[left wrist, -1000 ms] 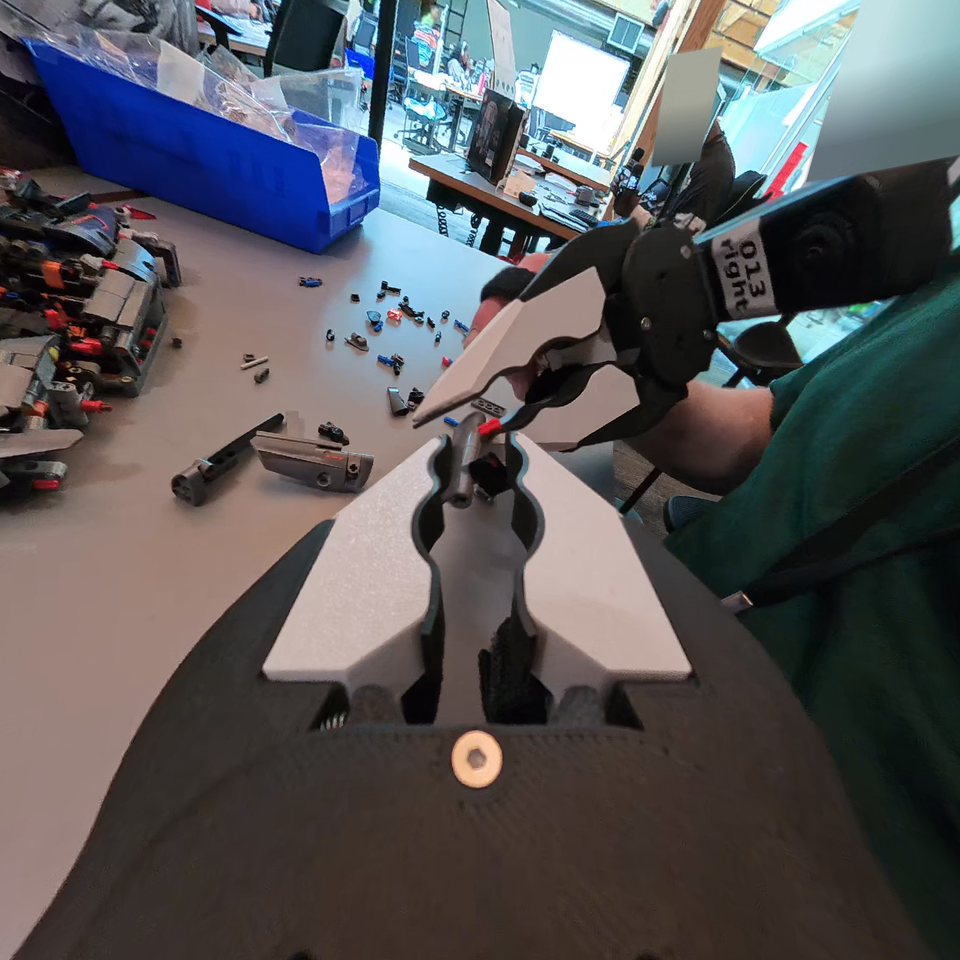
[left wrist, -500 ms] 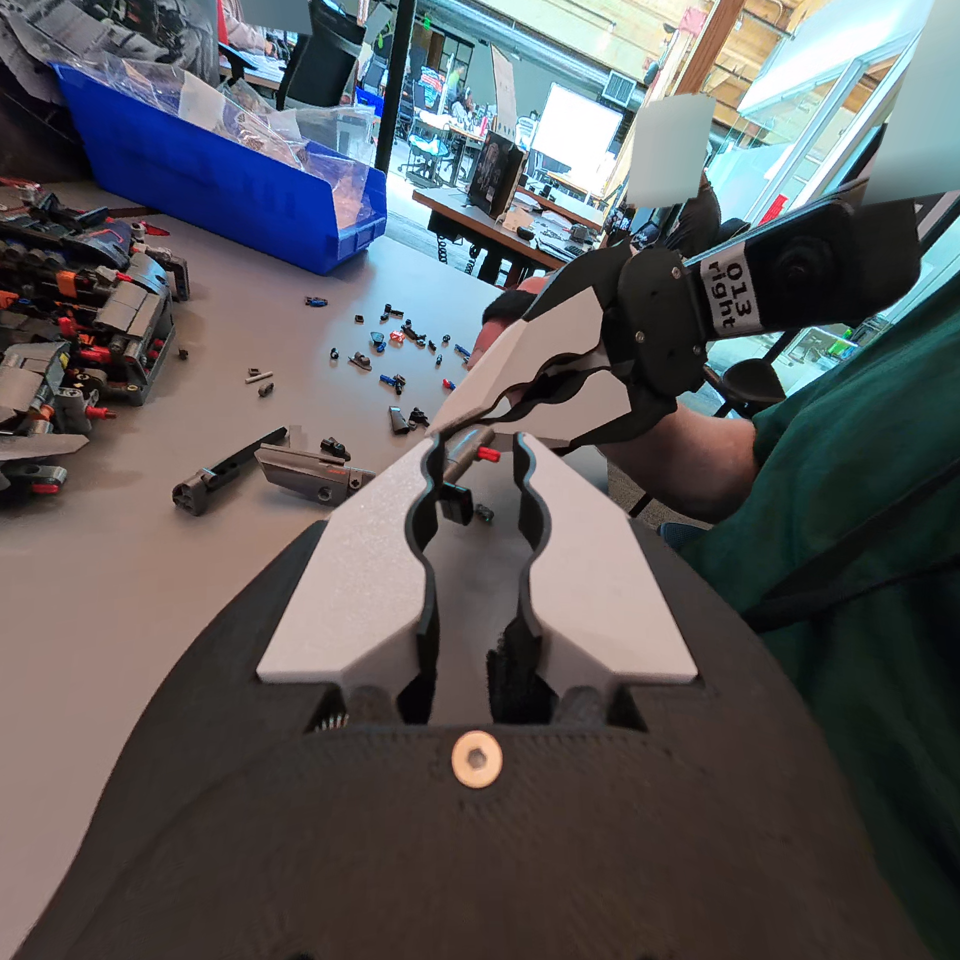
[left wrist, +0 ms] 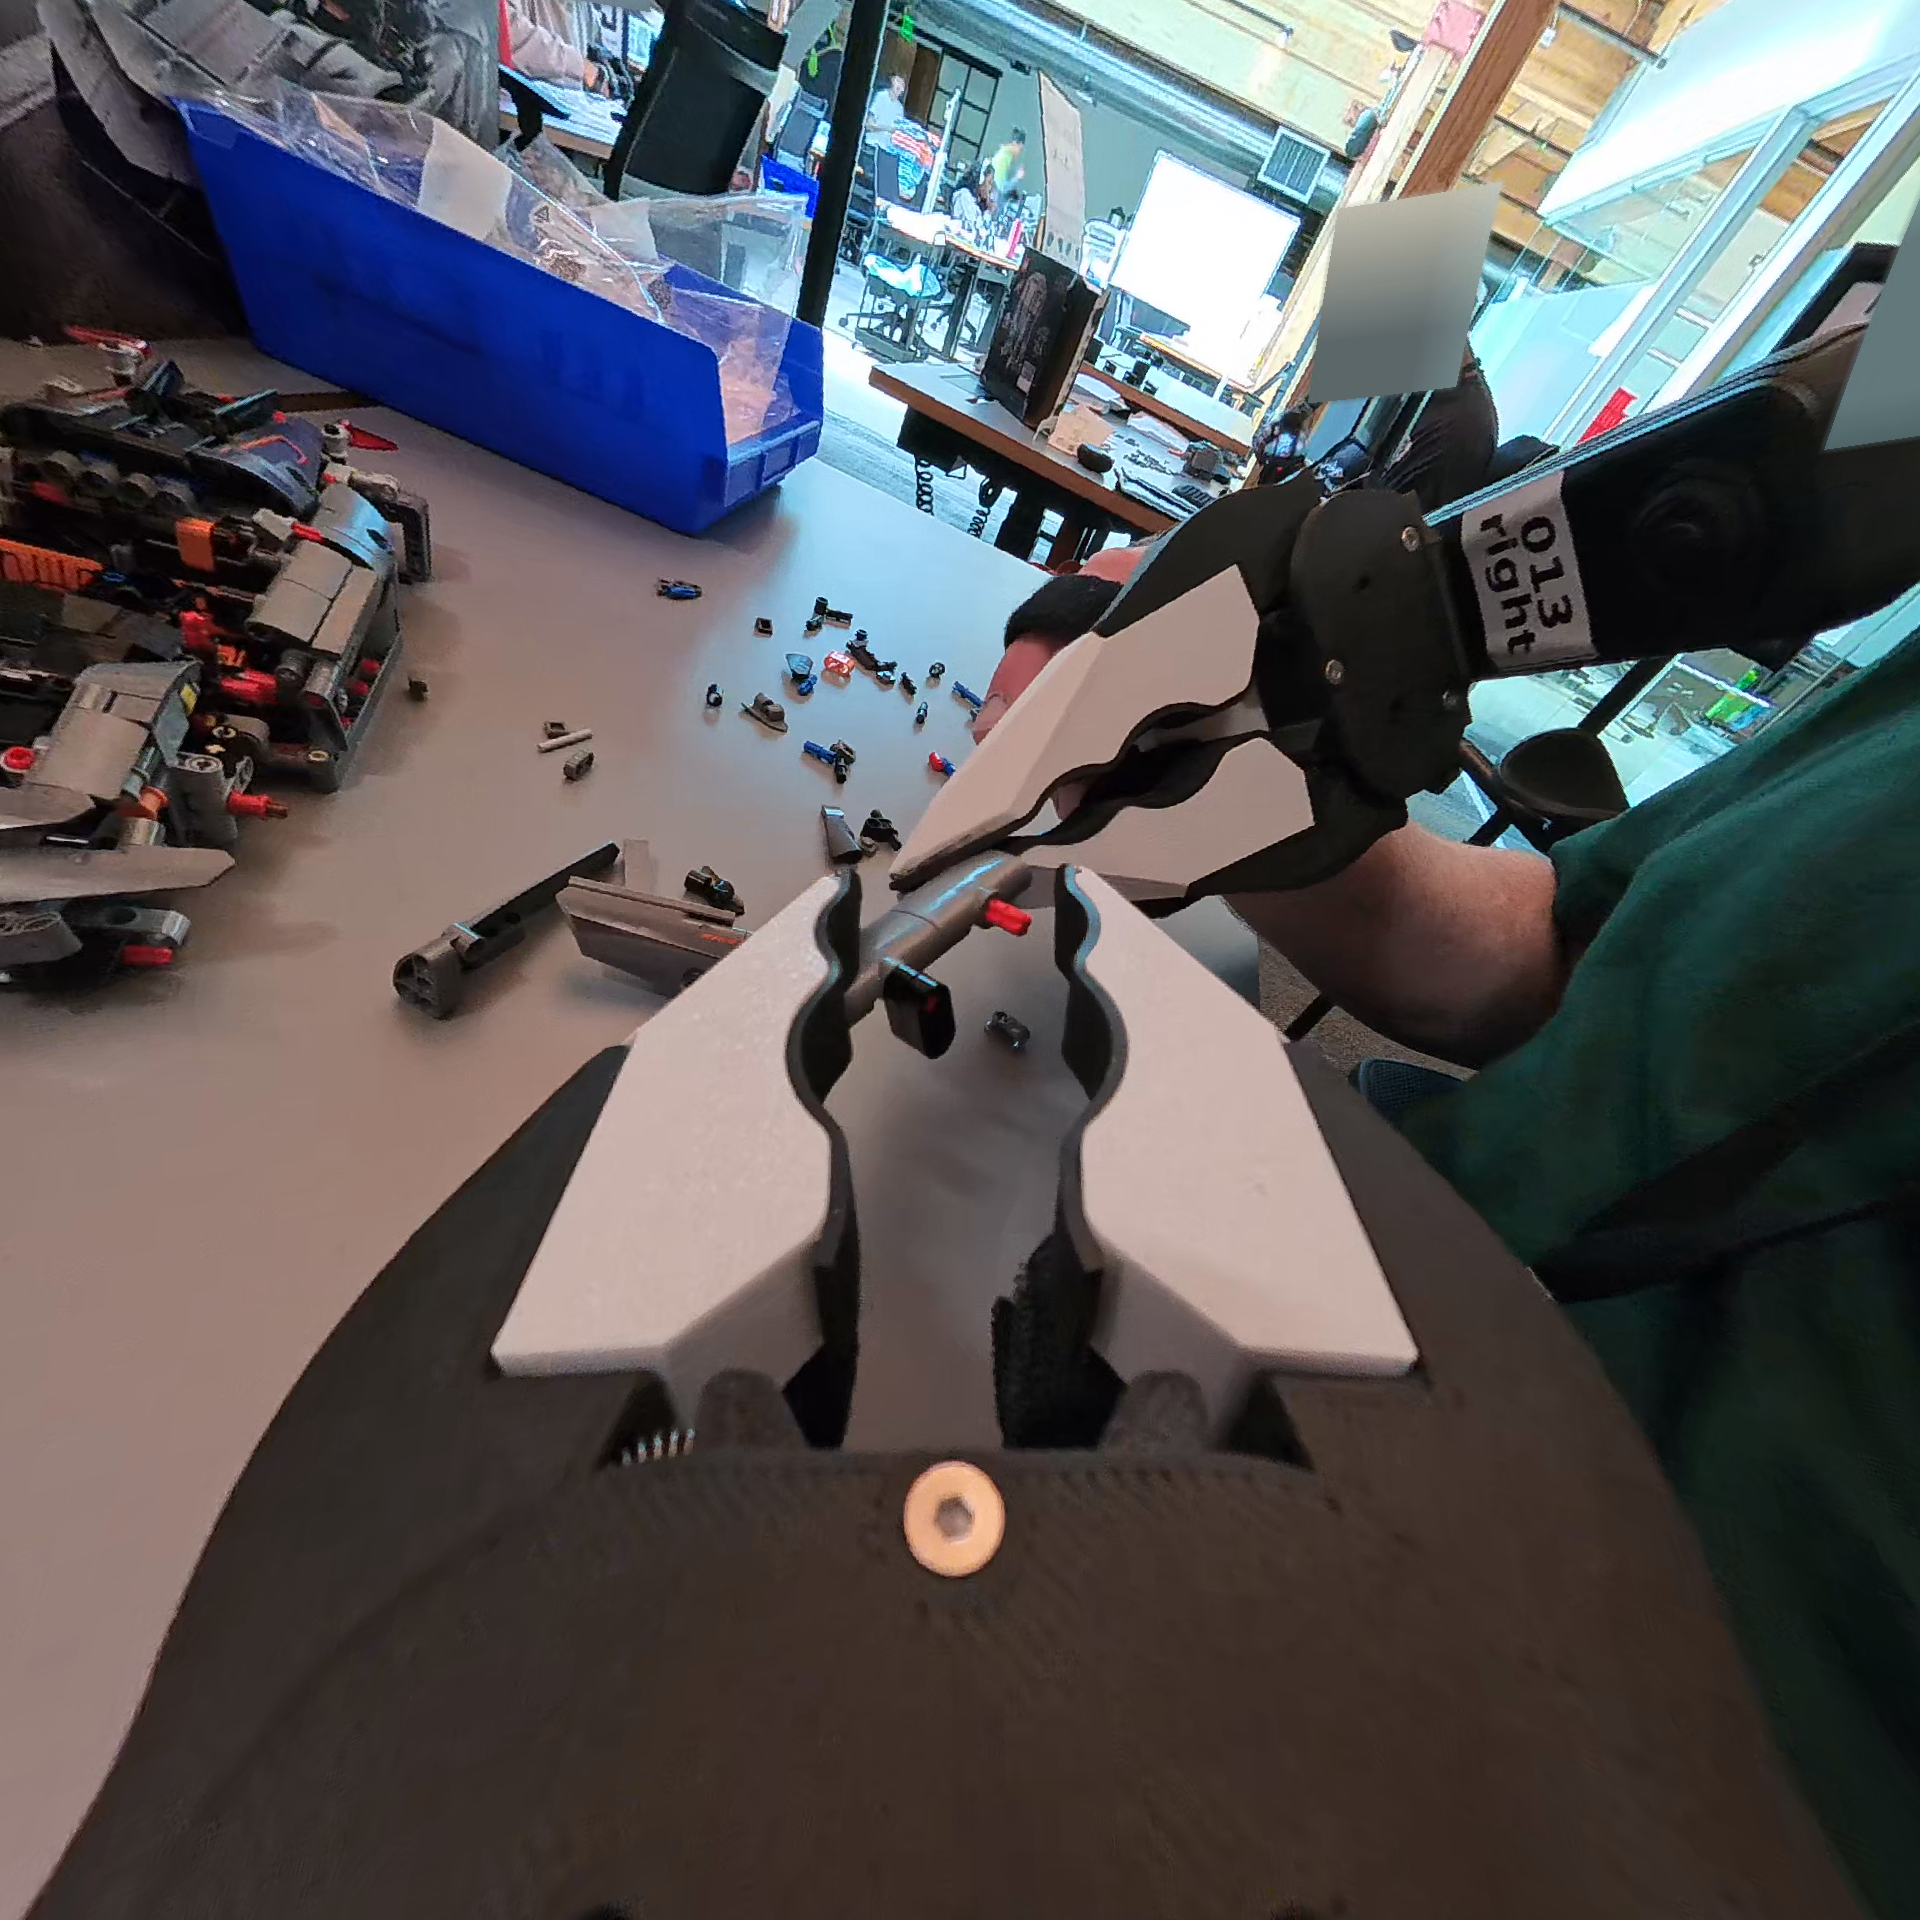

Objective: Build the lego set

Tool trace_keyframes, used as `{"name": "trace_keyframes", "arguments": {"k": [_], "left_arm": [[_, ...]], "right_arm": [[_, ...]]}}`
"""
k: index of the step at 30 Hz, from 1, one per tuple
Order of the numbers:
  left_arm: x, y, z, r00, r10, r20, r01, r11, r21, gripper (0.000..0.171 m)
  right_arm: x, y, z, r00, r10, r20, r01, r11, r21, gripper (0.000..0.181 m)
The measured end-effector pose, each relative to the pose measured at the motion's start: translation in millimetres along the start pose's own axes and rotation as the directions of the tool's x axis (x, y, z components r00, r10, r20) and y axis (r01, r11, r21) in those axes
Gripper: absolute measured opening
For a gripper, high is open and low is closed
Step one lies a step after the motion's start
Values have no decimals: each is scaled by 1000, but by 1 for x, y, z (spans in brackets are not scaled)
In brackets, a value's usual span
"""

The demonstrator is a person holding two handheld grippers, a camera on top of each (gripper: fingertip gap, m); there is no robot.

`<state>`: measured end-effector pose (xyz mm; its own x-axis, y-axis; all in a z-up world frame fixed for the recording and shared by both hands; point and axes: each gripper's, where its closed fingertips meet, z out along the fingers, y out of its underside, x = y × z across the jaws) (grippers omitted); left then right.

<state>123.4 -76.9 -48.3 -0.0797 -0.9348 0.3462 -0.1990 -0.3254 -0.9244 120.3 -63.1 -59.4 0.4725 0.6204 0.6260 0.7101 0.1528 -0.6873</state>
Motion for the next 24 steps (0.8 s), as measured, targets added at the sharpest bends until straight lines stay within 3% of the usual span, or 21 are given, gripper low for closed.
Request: {"name": "trace_keyframes", "arguments": {"k": [24], "left_arm": [[-1, -3, 6, 1000, -12, -10, 12, 1000, 6, 29]], "right_arm": [[5, 6, -4, 1000, 7, -14, -6, 1000, 5, 0]]}}
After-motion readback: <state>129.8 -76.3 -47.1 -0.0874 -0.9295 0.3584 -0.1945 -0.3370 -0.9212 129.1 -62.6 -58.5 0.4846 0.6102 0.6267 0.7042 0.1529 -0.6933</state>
